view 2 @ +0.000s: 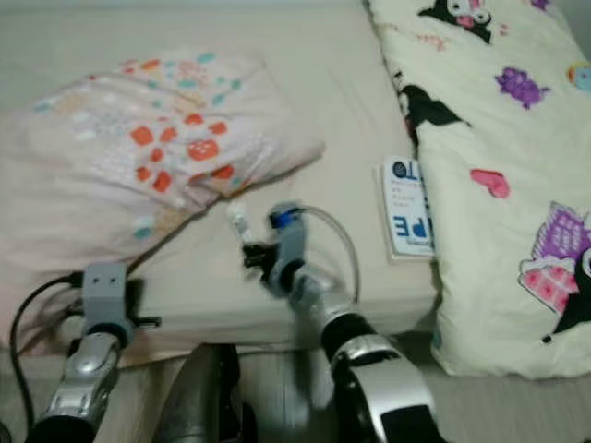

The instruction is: Clean up the room

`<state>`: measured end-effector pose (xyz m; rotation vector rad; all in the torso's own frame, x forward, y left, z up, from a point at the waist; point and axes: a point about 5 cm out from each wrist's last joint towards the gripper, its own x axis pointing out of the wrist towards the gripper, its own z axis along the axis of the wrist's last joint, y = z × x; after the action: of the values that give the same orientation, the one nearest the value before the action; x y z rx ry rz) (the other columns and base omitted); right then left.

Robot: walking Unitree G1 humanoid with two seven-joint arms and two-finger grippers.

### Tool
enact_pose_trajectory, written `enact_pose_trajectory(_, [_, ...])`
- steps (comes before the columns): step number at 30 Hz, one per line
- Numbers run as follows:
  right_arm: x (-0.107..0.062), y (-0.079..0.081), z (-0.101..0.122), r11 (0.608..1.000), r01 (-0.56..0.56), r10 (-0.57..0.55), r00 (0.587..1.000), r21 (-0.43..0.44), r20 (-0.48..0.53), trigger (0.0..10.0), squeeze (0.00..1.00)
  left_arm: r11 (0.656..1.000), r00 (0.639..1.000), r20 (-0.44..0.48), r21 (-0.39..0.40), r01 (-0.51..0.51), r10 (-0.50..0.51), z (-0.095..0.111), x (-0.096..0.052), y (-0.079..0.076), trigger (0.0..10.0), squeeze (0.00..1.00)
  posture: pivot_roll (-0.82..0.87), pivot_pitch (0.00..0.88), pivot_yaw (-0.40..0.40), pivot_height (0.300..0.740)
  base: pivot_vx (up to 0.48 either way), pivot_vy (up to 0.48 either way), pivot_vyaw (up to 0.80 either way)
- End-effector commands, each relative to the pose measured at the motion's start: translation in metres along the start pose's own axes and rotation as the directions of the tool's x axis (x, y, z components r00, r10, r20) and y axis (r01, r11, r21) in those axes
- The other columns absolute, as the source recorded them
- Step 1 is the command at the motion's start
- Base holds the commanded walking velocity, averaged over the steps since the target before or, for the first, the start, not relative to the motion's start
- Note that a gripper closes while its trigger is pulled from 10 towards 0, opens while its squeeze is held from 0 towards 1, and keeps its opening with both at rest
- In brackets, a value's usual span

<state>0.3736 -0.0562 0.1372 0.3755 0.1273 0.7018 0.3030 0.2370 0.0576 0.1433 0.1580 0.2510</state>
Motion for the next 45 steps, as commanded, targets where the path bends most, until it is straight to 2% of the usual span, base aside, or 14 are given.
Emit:
enact_pose_trajectory(1, [-0.003,-0.002,0.003,0.999,-0.011,0.009,0.999,0.041,0.043,0.0,0.00,1.000,0.996,-0.086,-0.011,0.015,-0.016,-0.018,-0.006,-0.007,10.0,0.00,0.17,0.192,-0.033,0.593,0.000,0.000,0.00])
enact_pose_trajectory(6, [-0.040,-0.038,0.020,0.997,0.076,-0.079,0.985,0.025,0.153,0.0,0.00,0.998,0.991,-0.131,-0.061,0.020,-0.028,-0.014,0.005,-0.022,10.0,0.00,0.11,0.118,-0.026,0.612,0.000,0.000,0.00])
enact_pose_trajectory(8, [-0.076,-0.066,0.003,0.981,0.193,-0.194,0.974,0.017,0.118,0.0,0.00,0.994,0.986,-0.162,-0.108,0.029,-0.047,-0.011,0.011,-0.029,10.0,0.00,0.08,0.074,-0.020,0.622,-0.127,0.000,0.00])
enact_pose_trajectory(14, [-0.121,-0.090,-0.023,0.946,0.323,-0.324,0.944,0.027,0.067,0.0,0.00,0.987,0.983,-0.156,-0.146,0.074,-0.097,-0.007,0.015,-0.038,10.0,0.00,0.06,0.032,-0.010,0.641,-0.427,0.000,0.00])
enact_pose_trajectory(25, [-0.142,-0.100,-0.054,0.903,0.429,-0.428,0.901,-0.006,-0.075,0.0,0.00,0.976,0.958,-0.207,-0.132,0.173,-0.198,-0.022,0.007,-0.050,10.0,0.00,0.05,0.000,-0.013,0.678,-0.071,0.000,0.00])
enact_pose_trajectory(27, [-0.157,-0.105,-0.075,0.869,0.494,-0.493,0.854,-0.034,-0.166,0.0,0.00,0.976,0.927,-0.308,-0.104,0.189,-0.213,-0.047,-0.007,-0.050,10.0,0.00,0.05,0.000,-0.013,0.693,0.000,0.000,0.00])
enact_pose_trajectory(31, [-0.165,-0.107,-0.084,0.851,0.524,-0.519,0.831,-0.030,-0.199,0.0,0.00,0.975,0.908,-0.357,-0.088,0.203,-0.221,-0.059,-0.015,-0.049,10.0,0.00,0.05,0.000,-0.013,0.702,0.000,0.000,0.00])
enact_pose_trajectory(35, [-0.203,-0.105,-0.130,0.774,0.626,-0.613,0.699,-0.100,-0.368,0.0,0.00,0.978,0.772,-0.617,0.018,0.209,-0.154,-0.123,-0.067,-0.030,10.0,0.00,0.03,0.000,-0.004,0.721,0.000,0.000,0.00])
enact_pose_trajectory(36, [-0.218,-0.102,-0.146,0.749,0.646,-0.635,0.639,-0.145,-0.435,9.2,0.00,0.983,0.721,-0.682,0.014,0.185,-0.126,-0.138,-0.082,-0.023,10.0,0.00,0.03,0.000,-0.003,0.721,0.000,0.000,0.00])
enact_pose_trajectory(37, [-0.227,-0.099,-0.158,0.737,0.654,-0.640,0.593,-0.171,-0.489,10.0,0.00,0.981,0.700,-0.705,0.028,0.192,-0.117,-0.144,-0.090,-0.020,10.0,0.00,0.03,0.000,0.000,0.721,0.000,0.000,0.00])
enact_pose_trajectory(38, [-0.227,-0.099,-0.158,0.737,0.654,-0.640,0.593,-0.171,-0.489,10.0,0.00,0.981,0.700,-0.705,0.028,0.192,-0.117,-0.144,-0.090,-0.020,10.0,0.00,0.03,0.000,0.000,0.721,0.000,0.000,0.00])
enact_pose_trajectory(40, [-0.247,-0.092,-0.178,0.705,0.684,-0.646,0.510,-0.187,-0.568,10.0,0.00,0.973,0.665,-0.739,0.056,0.223,-0.110,-0.153,-0.101,-0.016,10.0,0.00,0.03,0.000,0.004,0.721,0.000,0.000,0.30])
enact_pose_trajectory(41, [-0.247,-0.092,-0.178,0.705,0.684,-0.646,0.510,-0.187,-0.568,10.0,0.00,0.973,0.665,-0.739,0.056,0.223,-0.110,-0.153,-0.101,-0.016,10.0,0.00,0.03,0.000,0.004,0.721,0.000,0.000,0.60])
enact_pose_trajectory(45, [-0.283,-0.074,-0.210,0.655,0.728,-0.634,0.382,-0.204,-0.672,10.0,0.00,0.960,0.625,-0.771,0.070,0.271,-0.120,-0.163,-0.115,-0.014,10.0,0.00,0.04,0.000,-0.004,0.721,0.000,0.000,0.79])
